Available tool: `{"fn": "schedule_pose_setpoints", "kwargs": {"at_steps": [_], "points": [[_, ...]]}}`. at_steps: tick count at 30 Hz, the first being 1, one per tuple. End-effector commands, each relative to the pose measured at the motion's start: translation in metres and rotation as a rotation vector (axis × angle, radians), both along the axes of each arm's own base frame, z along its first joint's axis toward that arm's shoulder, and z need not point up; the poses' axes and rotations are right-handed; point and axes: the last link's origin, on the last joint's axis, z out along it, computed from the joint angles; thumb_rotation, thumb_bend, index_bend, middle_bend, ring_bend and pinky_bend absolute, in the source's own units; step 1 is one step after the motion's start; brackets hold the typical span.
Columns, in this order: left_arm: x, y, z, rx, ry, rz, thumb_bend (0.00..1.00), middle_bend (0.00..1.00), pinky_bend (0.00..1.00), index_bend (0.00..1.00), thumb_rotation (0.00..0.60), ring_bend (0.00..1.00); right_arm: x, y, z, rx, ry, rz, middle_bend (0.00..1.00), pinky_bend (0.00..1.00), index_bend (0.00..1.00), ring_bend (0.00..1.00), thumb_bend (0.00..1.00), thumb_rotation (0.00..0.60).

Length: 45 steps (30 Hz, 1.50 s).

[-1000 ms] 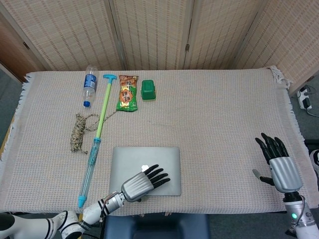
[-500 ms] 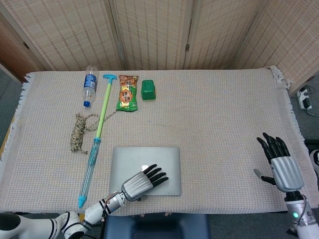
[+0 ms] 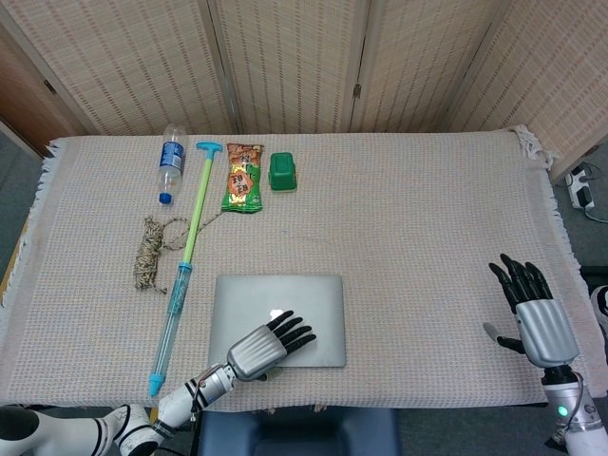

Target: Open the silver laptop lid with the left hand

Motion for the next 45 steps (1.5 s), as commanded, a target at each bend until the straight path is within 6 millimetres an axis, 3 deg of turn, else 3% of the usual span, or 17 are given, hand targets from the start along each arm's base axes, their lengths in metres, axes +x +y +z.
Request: {"fn": "schedule_pose_setpoints", "kwargs": {"at_steps": [1, 6, 20, 34, 36, 45], "points": [[-0.003, 0.0, 0.001, 0.004, -0.004, 0.007, 0.42, 0.11, 0.0, 0.08, 0.6, 0.05, 0.001, 0.0, 0.0, 0.001, 0.001, 0.003, 0.0, 0.0, 0.0, 0.05, 0.24, 0.6], [-0.009, 0.002, 0.002, 0.026, -0.01, 0.018, 0.43, 0.11, 0.0, 0.09, 0.6, 0.05, 0.004, 0.001, -0.003, 0.008, 0.0, 0.011, 0.0, 0.0, 0.0, 0.05, 0.24, 0.6], [-0.028, 0.014, 0.009, 0.202, -0.102, 0.01, 0.6, 0.12, 0.0, 0.07, 0.6, 0.02, 0.015, 0.009, -0.012, 0.064, -0.011, 0.073, 0.0, 0.0, 0.0, 0.05, 0.24, 0.6], [-0.015, 0.04, 0.012, 0.33, -0.224, -0.003, 0.69, 0.12, 0.0, 0.03, 0.6, 0.01, 0.025, 0.016, -0.038, 0.26, -0.027, 0.12, 0.0, 0.0, 0.0, 0.07, 0.25, 0.6], [-0.009, 0.045, 0.013, 0.343, -0.239, -0.006, 0.69, 0.12, 0.0, 0.03, 0.6, 0.01, 0.029, 0.017, -0.045, 0.306, -0.039, 0.137, 0.0, 0.0, 0.0, 0.08, 0.31, 0.6], [0.013, 0.065, 0.024, 0.387, -0.27, -0.012, 0.69, 0.12, 0.0, 0.02, 0.6, 0.01, 0.048, 0.011, -0.083, 0.566, -0.051, 0.201, 0.0, 0.0, 0.0, 0.1, 0.75, 0.6]]}}
